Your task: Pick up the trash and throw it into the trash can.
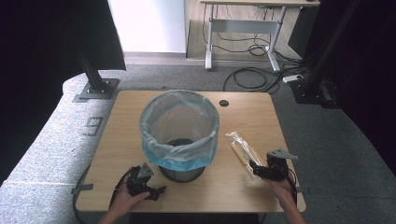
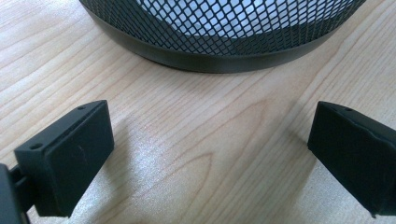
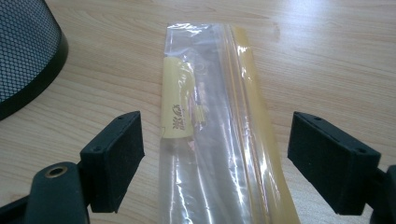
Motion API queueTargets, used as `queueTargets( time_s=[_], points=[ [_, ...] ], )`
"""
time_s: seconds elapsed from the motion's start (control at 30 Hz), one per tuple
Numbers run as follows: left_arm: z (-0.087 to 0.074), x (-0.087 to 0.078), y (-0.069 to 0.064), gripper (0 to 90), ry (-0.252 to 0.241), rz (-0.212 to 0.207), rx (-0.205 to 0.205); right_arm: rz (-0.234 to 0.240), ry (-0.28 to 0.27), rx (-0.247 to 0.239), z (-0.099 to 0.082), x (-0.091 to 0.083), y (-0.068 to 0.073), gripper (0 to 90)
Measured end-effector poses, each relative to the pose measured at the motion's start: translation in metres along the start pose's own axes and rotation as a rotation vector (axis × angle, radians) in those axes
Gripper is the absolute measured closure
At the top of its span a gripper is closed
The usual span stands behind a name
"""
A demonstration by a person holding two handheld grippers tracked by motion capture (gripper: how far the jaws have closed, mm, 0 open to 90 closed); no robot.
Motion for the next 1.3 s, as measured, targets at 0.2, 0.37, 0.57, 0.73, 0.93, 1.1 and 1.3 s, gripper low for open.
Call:
queueTargets(
  time_s=[0.2,0.37,0.57,0.73,0.93,1.1,1.3],
  points=[
    [0.0,0.0,0.0,0.1,-0.001,0.001,0.0,-0.005,0.009,-0.004,0.0,0.002,0.001,18.8],
    [0.0,0.0,0.0,0.1,-0.002,0.001,0.0,-0.014,0.006,-0.004,0.001,0.001,0.001,19.5],
    [0.0,0.0,0.0,0.0,0.0,0.0,0.0,-0.012,-0.004,0.001,0.002,0.001,0.001,19.5],
    [0.0,0.0,0.0,0.0,-0.001,0.001,-0.001,-0.013,-0.008,0.002,0.004,0.001,0.001,19.5],
    [0.0,0.0,0.0,0.0,-0.001,0.001,-0.001,-0.033,-0.033,0.002,0.008,0.002,0.003,19.3],
    [0.0,0.0,0.0,0.1,-0.001,0.001,-0.001,-0.028,-0.035,-0.001,0.012,0.008,0.006,19.2],
    [0.0,0.0,0.0,0.0,-0.001,0.001,0.0,-0.019,-0.022,-0.01,0.014,0.014,0.009,19.0]
  ],
)
Point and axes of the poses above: each handheld gripper's, and its own axes: x roughly forward along the jaws, z roughly out of its top, y roughly to its left, the point moved 4 cm from there along x, roughly forward along the jaws, and after that the axes turned 6 degrees about z, right-handed, at the moved point
